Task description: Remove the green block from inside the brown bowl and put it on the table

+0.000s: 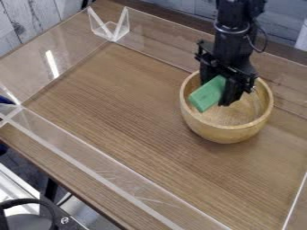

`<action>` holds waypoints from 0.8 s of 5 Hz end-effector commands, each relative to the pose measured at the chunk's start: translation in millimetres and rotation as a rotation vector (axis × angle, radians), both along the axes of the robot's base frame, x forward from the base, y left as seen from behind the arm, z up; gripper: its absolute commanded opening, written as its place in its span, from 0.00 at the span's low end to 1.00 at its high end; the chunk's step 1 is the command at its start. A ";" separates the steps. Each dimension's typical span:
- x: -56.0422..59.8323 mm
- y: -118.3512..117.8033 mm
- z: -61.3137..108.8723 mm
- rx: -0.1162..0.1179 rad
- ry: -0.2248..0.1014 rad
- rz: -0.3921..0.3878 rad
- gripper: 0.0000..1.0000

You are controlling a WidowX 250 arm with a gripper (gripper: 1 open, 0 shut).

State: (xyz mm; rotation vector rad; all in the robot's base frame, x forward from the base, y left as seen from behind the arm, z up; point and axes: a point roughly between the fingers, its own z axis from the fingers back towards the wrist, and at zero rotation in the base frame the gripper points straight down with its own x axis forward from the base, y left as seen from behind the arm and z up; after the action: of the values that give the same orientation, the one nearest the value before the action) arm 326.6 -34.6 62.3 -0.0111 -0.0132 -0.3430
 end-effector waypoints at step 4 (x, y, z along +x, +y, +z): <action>13.7 10.1 34.6 -0.024 -0.113 -0.030 0.00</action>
State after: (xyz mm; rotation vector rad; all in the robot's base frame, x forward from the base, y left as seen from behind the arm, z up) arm 332.8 -26.6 69.4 -0.0274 -0.0410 -0.3766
